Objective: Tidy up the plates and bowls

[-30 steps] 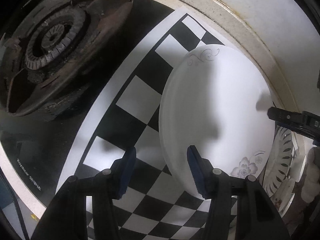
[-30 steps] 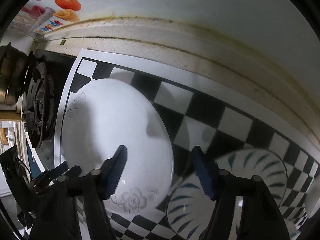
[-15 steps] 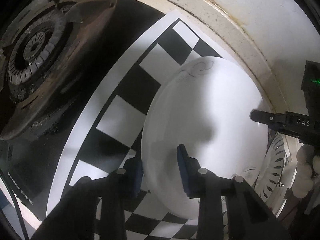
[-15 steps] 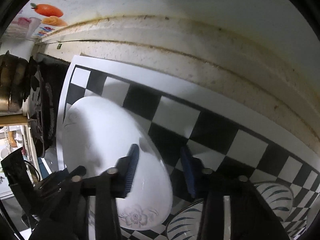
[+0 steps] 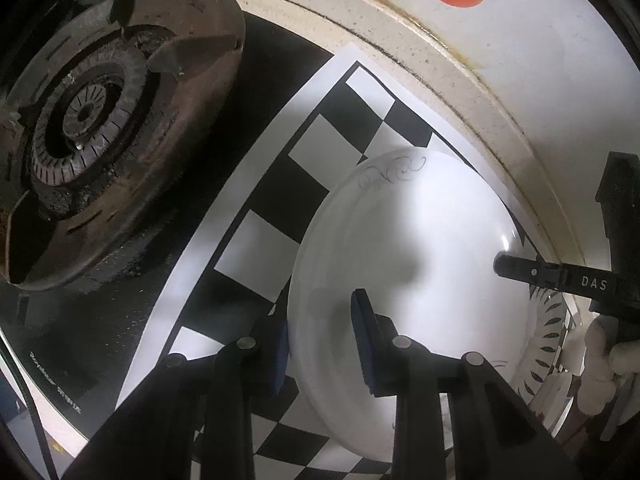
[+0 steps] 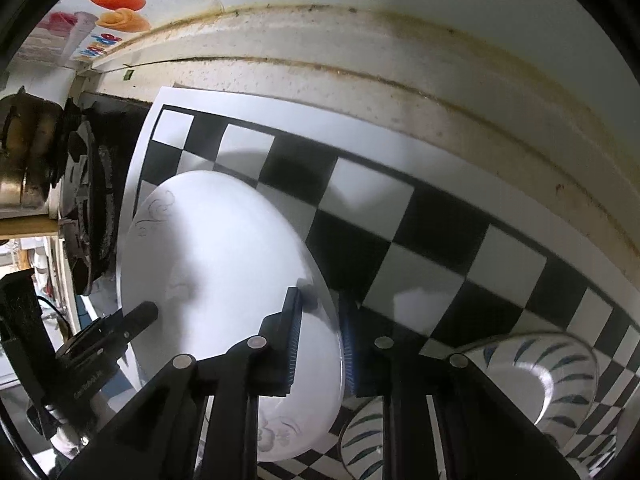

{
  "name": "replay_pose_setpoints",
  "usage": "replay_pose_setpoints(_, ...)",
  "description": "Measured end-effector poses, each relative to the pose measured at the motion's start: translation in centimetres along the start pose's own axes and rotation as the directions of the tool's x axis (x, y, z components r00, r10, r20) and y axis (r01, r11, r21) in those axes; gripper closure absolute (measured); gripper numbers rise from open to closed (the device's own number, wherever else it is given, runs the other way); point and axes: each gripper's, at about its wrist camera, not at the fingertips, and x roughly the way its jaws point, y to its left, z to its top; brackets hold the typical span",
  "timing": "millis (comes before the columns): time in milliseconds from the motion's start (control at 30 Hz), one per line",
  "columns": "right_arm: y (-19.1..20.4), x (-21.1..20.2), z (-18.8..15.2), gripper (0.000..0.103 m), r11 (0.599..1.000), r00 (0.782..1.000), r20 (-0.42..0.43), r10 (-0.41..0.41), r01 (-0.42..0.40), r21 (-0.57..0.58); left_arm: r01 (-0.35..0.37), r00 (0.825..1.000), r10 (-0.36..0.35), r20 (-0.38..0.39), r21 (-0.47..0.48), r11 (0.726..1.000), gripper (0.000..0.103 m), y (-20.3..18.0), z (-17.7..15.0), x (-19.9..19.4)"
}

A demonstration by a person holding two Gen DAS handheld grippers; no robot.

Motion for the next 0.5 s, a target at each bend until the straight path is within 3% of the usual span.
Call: replay_pose_setpoints(500, -0.6, -6.0, -7.3, 0.085, 0.995, 0.992, 0.104, 0.075, -0.082, 0.06, 0.031, 0.999, -0.035, 0.024, 0.134, 0.991, 0.077, -3.5, -2.8, -5.0)
